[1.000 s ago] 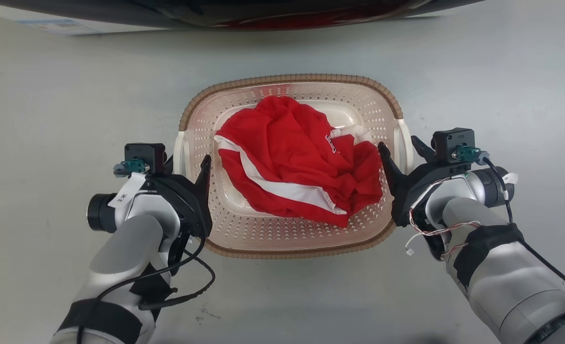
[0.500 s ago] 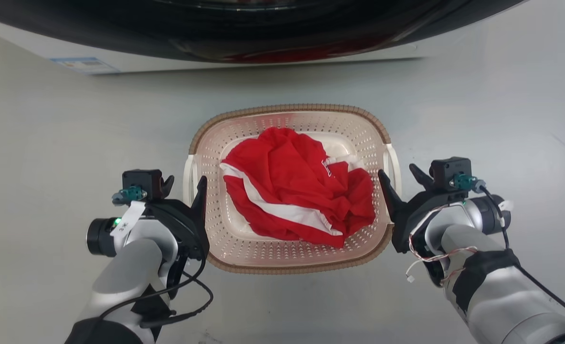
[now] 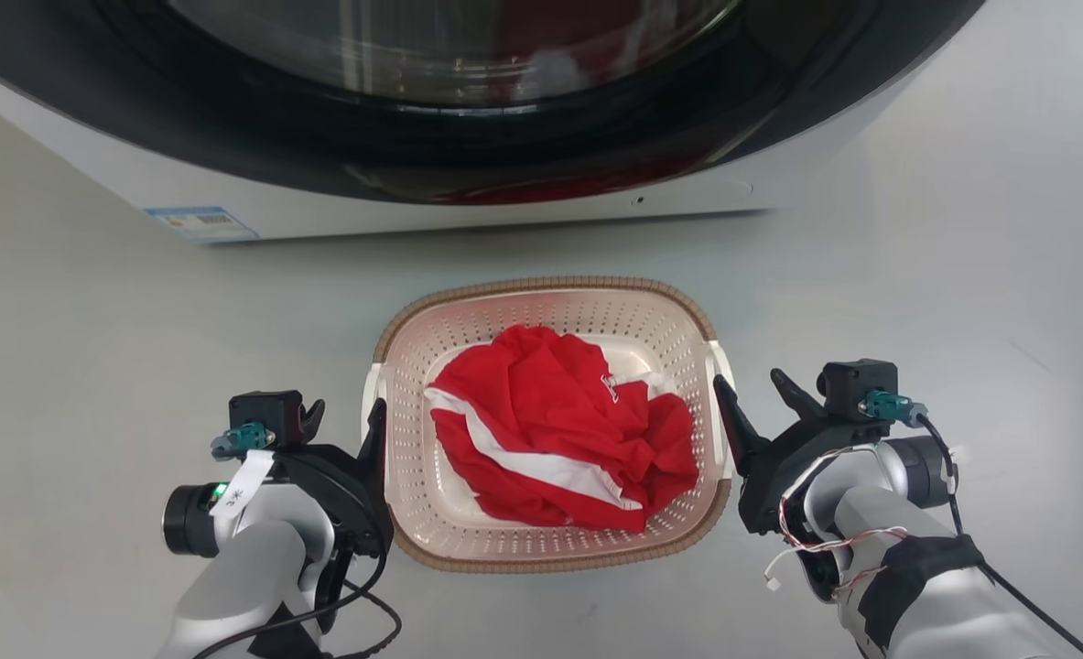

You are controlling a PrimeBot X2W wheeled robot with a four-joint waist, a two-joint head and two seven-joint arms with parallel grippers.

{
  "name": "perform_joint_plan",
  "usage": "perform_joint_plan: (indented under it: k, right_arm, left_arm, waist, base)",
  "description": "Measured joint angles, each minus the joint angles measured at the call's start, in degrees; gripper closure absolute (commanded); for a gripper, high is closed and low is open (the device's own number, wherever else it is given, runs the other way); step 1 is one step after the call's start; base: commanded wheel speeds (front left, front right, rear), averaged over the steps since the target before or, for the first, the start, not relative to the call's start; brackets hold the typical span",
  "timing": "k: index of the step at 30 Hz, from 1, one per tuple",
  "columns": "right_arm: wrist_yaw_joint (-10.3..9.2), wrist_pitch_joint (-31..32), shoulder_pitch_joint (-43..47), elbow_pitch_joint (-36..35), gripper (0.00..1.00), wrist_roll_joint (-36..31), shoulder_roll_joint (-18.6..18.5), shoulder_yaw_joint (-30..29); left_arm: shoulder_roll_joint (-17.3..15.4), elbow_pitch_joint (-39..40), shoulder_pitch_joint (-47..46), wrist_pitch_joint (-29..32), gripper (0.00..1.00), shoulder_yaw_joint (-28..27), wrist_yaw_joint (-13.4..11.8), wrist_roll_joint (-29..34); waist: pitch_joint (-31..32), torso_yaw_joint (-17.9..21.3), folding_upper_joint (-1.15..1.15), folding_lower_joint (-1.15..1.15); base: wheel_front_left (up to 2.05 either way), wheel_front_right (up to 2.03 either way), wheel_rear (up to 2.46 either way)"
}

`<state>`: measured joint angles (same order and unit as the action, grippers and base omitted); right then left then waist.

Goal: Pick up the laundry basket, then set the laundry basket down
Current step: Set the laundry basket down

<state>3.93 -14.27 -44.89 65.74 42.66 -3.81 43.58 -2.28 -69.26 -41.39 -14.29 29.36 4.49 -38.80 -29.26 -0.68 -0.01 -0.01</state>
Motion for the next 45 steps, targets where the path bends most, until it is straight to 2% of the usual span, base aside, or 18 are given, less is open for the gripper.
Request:
perform_joint_plan:
  k: [12, 25, 30, 35, 37, 45]
  right_arm:
    - [-1.62, 0.0, 4.6, -6.8, 0.0, -0.5, -1.4, -3.4]
    - [-4.55, 0.0, 8.6, -16.7, 0.0, -4.6, -4.4, -6.5]
    - [-6.45, 0.0, 11.4, -22.1, 0.0, -6.9, -5.7, -8.2]
    - [-7.56, 0.0, 14.8, -27.6, 0.0, -8.5, -7.2, -9.8]
    - [-8.31, 0.0, 17.3, -30.9, 0.0, -9.8, -8.1, -10.8]
    - [-9.58, 0.0, 23.3, -39.1, 0.0, -12.0, -9.6, -13.3]
  left_arm:
    - [-2.0, 7.0, 4.3, 0.0, 0.0, -2.4, -2.6, 0.9]
    - [-3.6, 19.4, 10.3, 0.0, 0.0, -4.4, -7.2, 4.8]
    - [-5.5, 26.0, 14.1, 0.0, 0.0, -5.2, -8.6, 7.5]
    - [-6.6, 33.6, 18.6, 0.0, 0.0, -6.2, -9.6, 9.8]
    - [-7.2, 38.6, 21.1, 0.0, 0.0, -6.6, -10.1, 11.5]
    - [-8.4, 50.7, 27.8, 0.0, 0.0, -8.4, -11.1, 14.9]
  waist:
    - [7.1, 0.8, 0.0, 0.0]
    - [13.6, 1.1, 0.01, 0.0]
    - [16.2, 1.0, 0.01, 0.0]
    - [18.6, 1.0, 0.01, 0.0]
    - [20.0, 1.1, 0.01, 0.0]
    - [23.2, 1.0, 0.01, 0.0]
  base:
    - [0.0, 0.0, 0.0]
    - [0.0, 0.0, 0.0]
    - [0.0, 0.0, 0.0]
    - [0.0, 0.0, 0.0]
    - [0.0, 0.0, 0.0]
    - [0.0, 0.0, 0.0]
